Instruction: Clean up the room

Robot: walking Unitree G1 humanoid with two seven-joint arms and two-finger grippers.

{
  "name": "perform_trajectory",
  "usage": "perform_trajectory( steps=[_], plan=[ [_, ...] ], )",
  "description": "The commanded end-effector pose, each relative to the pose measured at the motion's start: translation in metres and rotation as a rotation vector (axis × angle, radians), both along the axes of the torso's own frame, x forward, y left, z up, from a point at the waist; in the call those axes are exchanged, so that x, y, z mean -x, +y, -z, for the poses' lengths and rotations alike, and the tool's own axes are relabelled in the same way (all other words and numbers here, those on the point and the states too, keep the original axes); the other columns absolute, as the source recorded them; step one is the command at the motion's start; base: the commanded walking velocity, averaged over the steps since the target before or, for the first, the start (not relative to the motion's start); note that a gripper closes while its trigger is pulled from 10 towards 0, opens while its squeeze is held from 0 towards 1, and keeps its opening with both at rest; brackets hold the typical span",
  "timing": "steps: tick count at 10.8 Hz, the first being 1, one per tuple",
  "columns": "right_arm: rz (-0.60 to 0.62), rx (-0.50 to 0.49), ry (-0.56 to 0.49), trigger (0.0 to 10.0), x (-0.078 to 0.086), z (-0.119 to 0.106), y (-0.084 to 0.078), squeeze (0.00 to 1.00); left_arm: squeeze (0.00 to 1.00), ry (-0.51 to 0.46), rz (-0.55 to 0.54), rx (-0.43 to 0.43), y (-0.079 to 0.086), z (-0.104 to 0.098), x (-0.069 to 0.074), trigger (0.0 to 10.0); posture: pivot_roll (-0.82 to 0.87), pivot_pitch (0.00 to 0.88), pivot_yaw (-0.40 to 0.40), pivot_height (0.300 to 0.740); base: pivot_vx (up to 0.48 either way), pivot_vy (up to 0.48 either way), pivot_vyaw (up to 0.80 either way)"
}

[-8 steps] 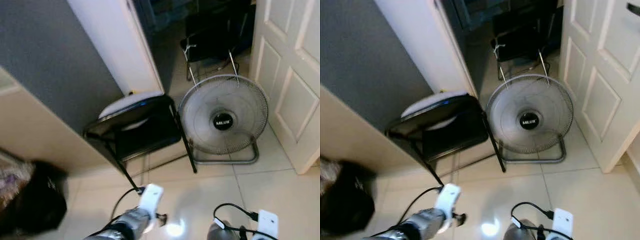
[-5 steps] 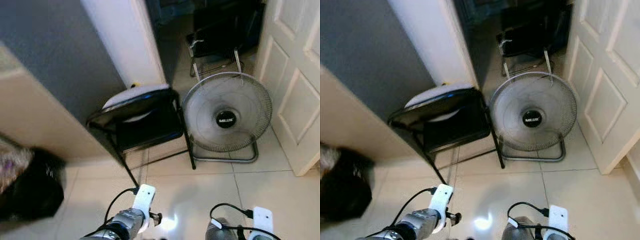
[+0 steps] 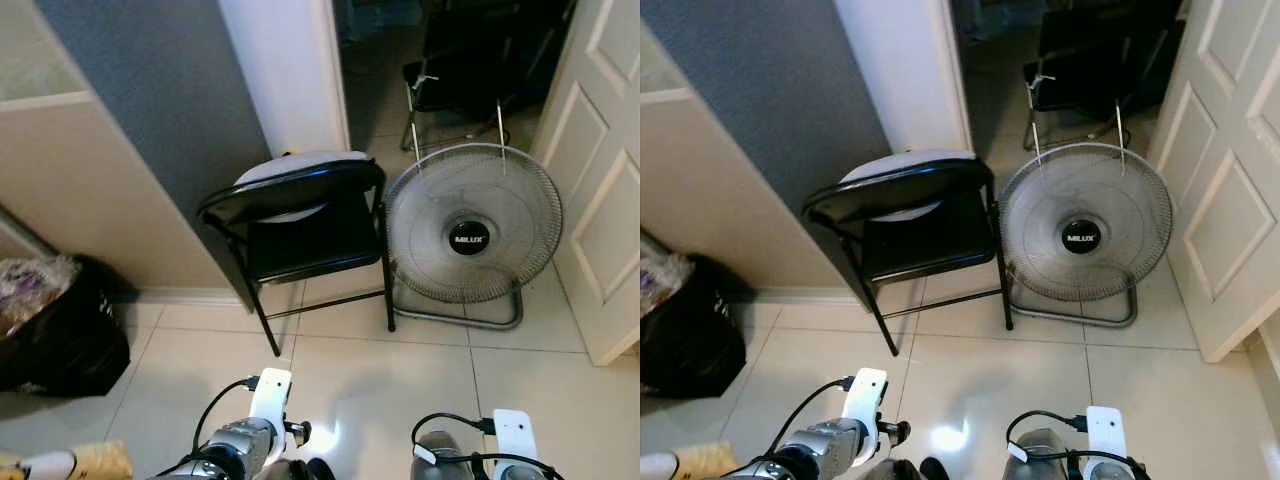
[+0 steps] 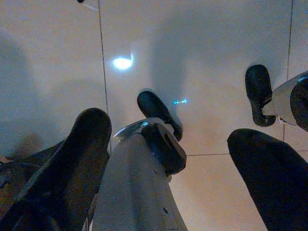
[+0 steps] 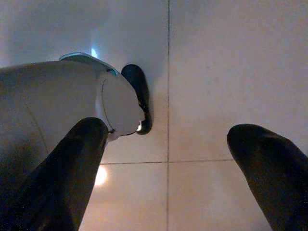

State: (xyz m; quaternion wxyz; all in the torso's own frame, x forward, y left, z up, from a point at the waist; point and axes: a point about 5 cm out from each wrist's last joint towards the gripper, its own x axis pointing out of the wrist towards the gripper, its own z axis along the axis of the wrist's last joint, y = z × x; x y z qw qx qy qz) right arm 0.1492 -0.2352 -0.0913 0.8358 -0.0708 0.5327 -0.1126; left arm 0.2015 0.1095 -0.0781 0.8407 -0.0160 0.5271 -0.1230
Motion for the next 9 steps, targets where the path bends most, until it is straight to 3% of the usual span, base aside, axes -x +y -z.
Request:
perform_trajectory(
  steps=[1, 2, 3, 4, 6, 7, 8, 9],
  plan=[
    [-0.138, -0.164, -0.029, 10.0, -0.017, 0.0, 0.037, 0.0, 0.0, 0.01, -0.04, -0.012, 0.01, 0.002, 0.003, 10.0, -0.25, 0.0, 0.081, 0.725, 0.0, 0.0, 0.0],
    [-0.321, -0.184, 0.026, 10.0, -0.016, 0.003, 0.053, 0.0, 0.0, 0.008, -0.041, -0.009, 0.011, 0.002, 0.002, 10.0, -0.26, 0.0, 0.09, 0.725, 0.0, 0.0, 0.0],
    [-0.384, -0.198, 0.053, 10.0, -0.014, 0.004, 0.059, 0.0, 0.0, 0.007, -0.044, -0.007, 0.011, 0.001, 0.001, 10.0, -0.26, 0.0, 0.094, 0.725, 0.0, 0.0, 0.0],
    [-0.387, -0.224, 0.048, 10.0, -0.017, 0.003, 0.065, 0.0, 0.0, 0.003, -0.029, -0.008, 0.01, 0.001, 0.0, 10.0, -0.26, 0.0, 0.101, 0.725, 0.0, 0.0, 0.0],
    [-0.258, -0.194, -0.048, 10.0, -0.035, -0.005, 0.058, 0.0, 0.0, -0.004, -0.025, -0.014, 0.009, -0.001, -0.002, 10.0, -0.26, 0.0, 0.112, 0.725, 0.0, 0.0, 0.0],
    [0.035, -0.152, -0.232, 10.0, -0.065, -0.025, 0.029, 0.0, 0.0, -0.023, -0.023, -0.002, 0.007, -0.003, -0.006, 10.0, -0.27, 0.0, 0.12, 0.725, 0.0, 0.0, 0.0],
    [0.117, -0.134, -0.312, 10.0, -0.066, -0.033, 0.002, 0.0, 0.0, -0.069, -0.009, 0.011, 0.002, -0.008, -0.014, 10.0, -0.28, 0.0, 0.129, 0.725, 0.0, 0.0, 0.0],
    [0.087, -0.108, -0.389, 10.0, -0.076, -0.045, -0.013, 0.0, 0.0, -0.143, 0.027, 0.022, -0.006, -0.017, -0.028, 10.0, -0.28, 0.0, 0.131, 0.725, 0.0, 0.0, 0.0]
  ],
)
